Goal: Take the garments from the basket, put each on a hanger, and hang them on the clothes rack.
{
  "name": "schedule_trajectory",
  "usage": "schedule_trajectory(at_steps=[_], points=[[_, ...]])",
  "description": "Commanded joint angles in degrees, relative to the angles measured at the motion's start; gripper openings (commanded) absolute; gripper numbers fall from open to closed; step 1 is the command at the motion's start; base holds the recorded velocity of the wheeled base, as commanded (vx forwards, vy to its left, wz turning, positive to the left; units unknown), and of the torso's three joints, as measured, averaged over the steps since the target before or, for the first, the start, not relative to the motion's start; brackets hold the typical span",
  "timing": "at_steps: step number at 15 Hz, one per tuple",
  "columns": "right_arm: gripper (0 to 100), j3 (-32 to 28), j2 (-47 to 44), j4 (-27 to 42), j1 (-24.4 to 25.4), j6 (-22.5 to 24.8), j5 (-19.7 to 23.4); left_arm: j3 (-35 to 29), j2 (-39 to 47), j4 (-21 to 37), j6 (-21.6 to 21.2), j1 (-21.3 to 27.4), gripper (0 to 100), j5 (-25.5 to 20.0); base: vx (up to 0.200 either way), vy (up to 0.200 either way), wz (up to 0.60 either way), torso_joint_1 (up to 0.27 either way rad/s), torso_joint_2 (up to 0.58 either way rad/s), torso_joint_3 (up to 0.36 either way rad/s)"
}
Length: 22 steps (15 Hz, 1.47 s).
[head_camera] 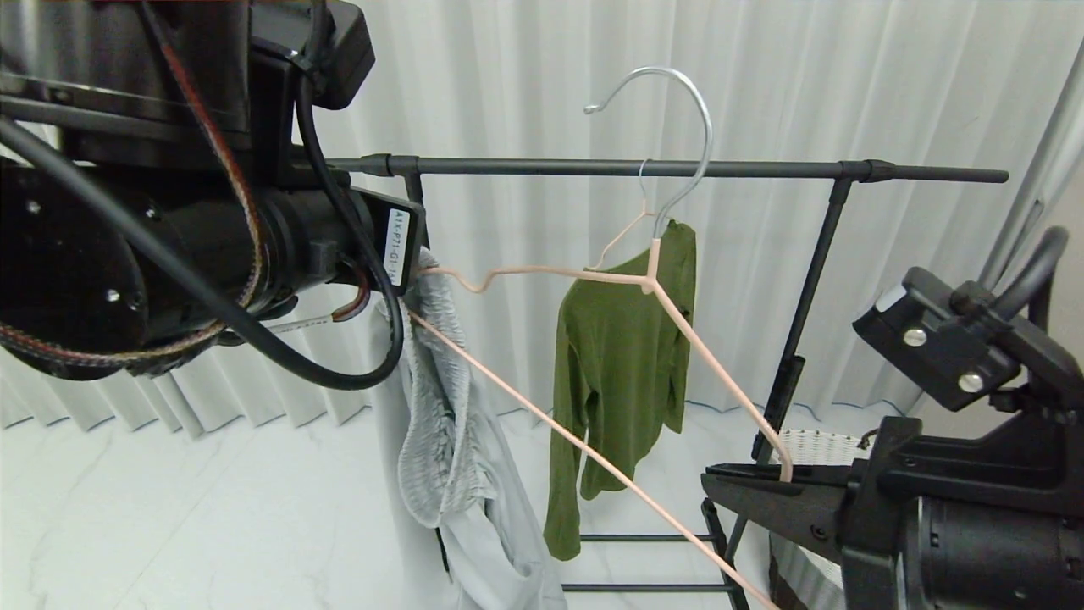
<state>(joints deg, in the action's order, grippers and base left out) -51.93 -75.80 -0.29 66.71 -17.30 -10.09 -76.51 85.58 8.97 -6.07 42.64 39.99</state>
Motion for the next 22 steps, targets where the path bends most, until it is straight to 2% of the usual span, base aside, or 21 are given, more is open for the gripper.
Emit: schedule_trajectory(at_steps=[1, 7, 12, 19, 22], points=[[0, -0.28, -1.72, -0.50, -0.70, 0.34, 0.25, 0.04, -0.85, -0.01, 0.01, 1.65, 0, 0.01, 0.000, 0.000, 0.00, 0.000, 0.00, 0.000], [0, -3.70, -6.73, -2.43, -3.51, 0.51, 2.01, -0.92, -2.17, -0.10, 0.45, 7.72, 0, -0.26, 0.000, 0.000, 0.00, 0.000, 0.00, 0.000], [0, -7.48, -9.89, -2.70, -3.25, 1.83, 2.01, -4.00, -1.20, -0.10, 0.45, 8.51, 0, -0.17, 0.000, 0.000, 0.00, 0.000, 0.00, 0.000], [0, -8.54, -11.30, -3.22, -3.60, 1.83, 2.10, -6.11, -1.20, -0.36, 0.53, 17.04, 0, -0.52, 0.000, 0.000, 0.00, 0.000, 0.00, 0.000], [0, -8.80, -10.77, -3.22, -3.69, 1.92, 2.01, -5.67, -1.20, -0.45, 0.71, 17.47, 0, -0.52, 0.000, 0.000, 0.00, 0.000, 0.00, 0.000]])
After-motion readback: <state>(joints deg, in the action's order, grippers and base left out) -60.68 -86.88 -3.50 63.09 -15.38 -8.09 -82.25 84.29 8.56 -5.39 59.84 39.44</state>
